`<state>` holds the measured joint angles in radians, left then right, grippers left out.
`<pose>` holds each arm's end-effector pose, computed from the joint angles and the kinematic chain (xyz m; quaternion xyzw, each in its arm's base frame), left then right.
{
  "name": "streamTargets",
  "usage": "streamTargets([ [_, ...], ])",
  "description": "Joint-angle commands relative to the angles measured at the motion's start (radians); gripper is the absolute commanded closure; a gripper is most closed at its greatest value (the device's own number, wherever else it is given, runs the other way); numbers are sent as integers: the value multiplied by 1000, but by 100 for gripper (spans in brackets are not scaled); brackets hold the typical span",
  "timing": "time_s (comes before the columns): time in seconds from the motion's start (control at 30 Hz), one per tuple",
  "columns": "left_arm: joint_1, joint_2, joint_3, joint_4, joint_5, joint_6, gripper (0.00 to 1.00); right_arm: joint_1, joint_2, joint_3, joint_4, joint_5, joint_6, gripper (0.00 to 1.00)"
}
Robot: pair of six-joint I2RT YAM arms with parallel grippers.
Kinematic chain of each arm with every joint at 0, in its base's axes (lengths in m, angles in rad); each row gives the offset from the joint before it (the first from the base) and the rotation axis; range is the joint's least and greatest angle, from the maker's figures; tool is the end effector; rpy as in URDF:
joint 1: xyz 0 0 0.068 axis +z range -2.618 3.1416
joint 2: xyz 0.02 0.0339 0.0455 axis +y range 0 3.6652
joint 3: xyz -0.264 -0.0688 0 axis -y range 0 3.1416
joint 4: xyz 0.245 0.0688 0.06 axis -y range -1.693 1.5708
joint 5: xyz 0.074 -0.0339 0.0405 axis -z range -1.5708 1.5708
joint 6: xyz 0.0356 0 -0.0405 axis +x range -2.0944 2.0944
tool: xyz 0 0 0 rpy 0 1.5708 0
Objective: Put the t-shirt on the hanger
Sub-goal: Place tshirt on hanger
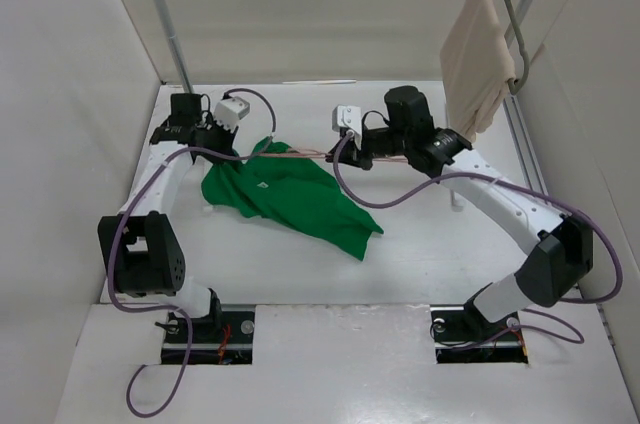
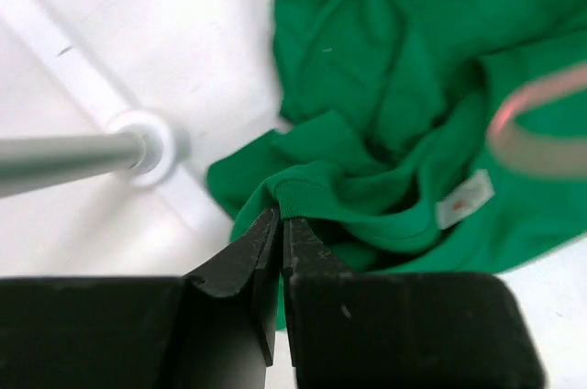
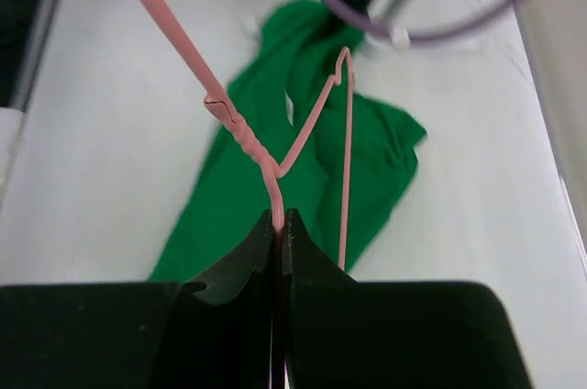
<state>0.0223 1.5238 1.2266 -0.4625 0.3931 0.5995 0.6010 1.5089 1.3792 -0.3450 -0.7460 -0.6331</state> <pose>0.3371 -0.0061 0.2892 0.3303 0.8420 -0.0525 0.4233 0.2696 0.2141 0.3590 -0.6148 0.5384 0.3032 0.4901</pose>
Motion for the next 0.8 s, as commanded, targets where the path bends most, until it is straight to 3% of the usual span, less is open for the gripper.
streamTargets([
  [0.0, -45, -28, 27, -149, 93, 20, 100, 35, 22, 12, 104, -203, -19, 100],
  [0.13, -102, -37, 27, -150, 73, -15, 100, 48, 97, 49, 170, -243, 18, 100],
  [0.3, -116, -57, 7, -174, 73, -15, 100, 69, 188, 81, 207, -187, 76, 100],
  [0.57, -116, -76, -15, -214, 16, 25, 100, 69, 186, 41, 297, 49, 188, 100],
  [0.67, -116, -85, -15, -214, 29, 25, 100, 69, 177, 32, 325, 62, 214, 100],
  [0.77, -125, -85, 8, -205, 79, 7, 100, 89, 215, 62, 370, -35, 225, 100],
])
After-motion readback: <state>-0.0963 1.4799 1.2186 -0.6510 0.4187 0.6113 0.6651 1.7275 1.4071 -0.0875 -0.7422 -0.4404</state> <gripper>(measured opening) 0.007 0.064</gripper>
